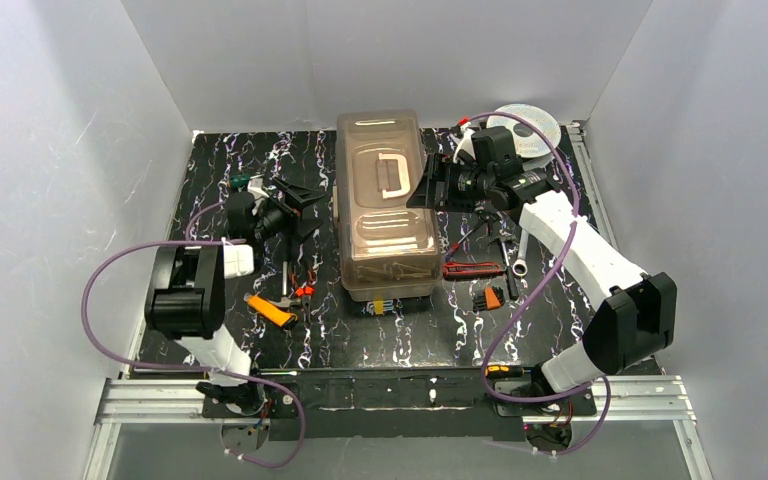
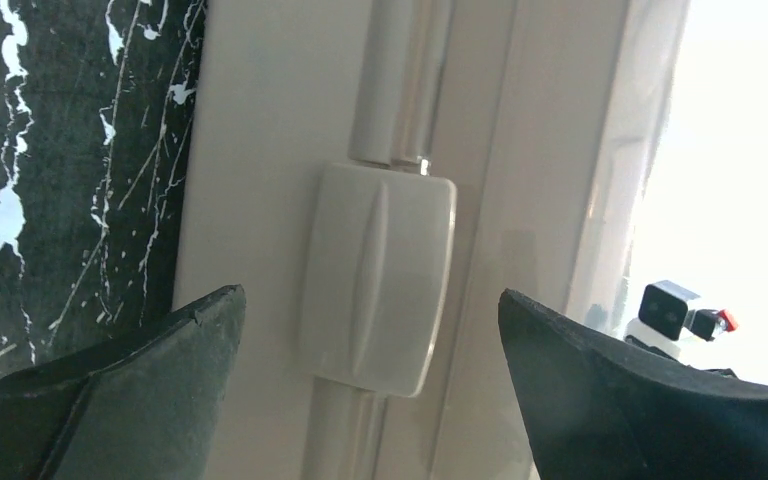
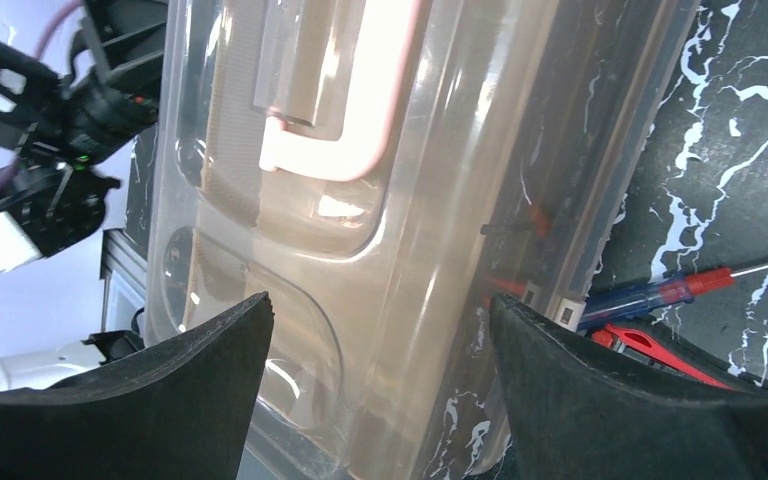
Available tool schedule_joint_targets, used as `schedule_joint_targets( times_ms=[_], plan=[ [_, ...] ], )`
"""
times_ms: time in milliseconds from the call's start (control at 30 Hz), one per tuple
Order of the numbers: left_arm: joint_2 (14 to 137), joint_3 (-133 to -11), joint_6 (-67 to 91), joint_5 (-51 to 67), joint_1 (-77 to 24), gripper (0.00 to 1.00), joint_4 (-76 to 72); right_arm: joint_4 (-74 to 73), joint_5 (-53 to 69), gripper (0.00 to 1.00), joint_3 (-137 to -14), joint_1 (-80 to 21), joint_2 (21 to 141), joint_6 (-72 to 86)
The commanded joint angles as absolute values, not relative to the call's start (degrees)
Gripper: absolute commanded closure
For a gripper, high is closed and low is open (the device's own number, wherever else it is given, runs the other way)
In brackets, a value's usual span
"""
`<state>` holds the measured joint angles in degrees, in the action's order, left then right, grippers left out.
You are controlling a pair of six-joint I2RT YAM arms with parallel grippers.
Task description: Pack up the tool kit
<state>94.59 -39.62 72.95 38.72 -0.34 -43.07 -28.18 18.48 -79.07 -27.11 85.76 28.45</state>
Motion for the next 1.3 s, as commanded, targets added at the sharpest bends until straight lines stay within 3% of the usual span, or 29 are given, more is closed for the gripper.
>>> schedule_joint_targets(
  times_ms=[0, 200, 533, 600, 700, 967, 1267],
  plan=[
    [101.89, -37.52, 83.21, 40.61, -0.4, 0.02, -64.1, -24.96, 21.5, 0.14, -80.5, -27.33, 86.21, 29.38],
    [116.0, -40.14, 97.61, 41.1, -1.91, 0.04, -87.44, -25.02, 22.6, 0.14, -80.9, -27.25, 87.44, 29.33],
    [115.53, -41.75, 98.41, 44.51, -3.61, 0.08, -88.37, -24.87, 24.31, 0.14, -80.69, -27.16, 88.69, 29.67],
    [114.98, -41.74, 98.77, 44.96, -3.89, 0.17, -88.33, -25.11, 24.2, 0.15, -80.77, -27.16, 88.88, 29.63],
    [113.29, -41.92, 98.49, 45.68, -4.21, 0.39, -88.31, -25.46, 24.18, 0.15, -80.93, -27.11, 89.21, 29.55],
    [110.64, -44.1, 95.37, 47.79, -4.15, 0.79, -87.68, -26.46, 24.58, 0.16, -81.48, -27.16, 89.82, 29.39],
    [106.4, -42.95, 86.08, 46.77, -4.13, 1.0, -76.98, -27.83, 21.7, 0.16, -81.17, -27.16, 89.3, 28.66]
  ],
)
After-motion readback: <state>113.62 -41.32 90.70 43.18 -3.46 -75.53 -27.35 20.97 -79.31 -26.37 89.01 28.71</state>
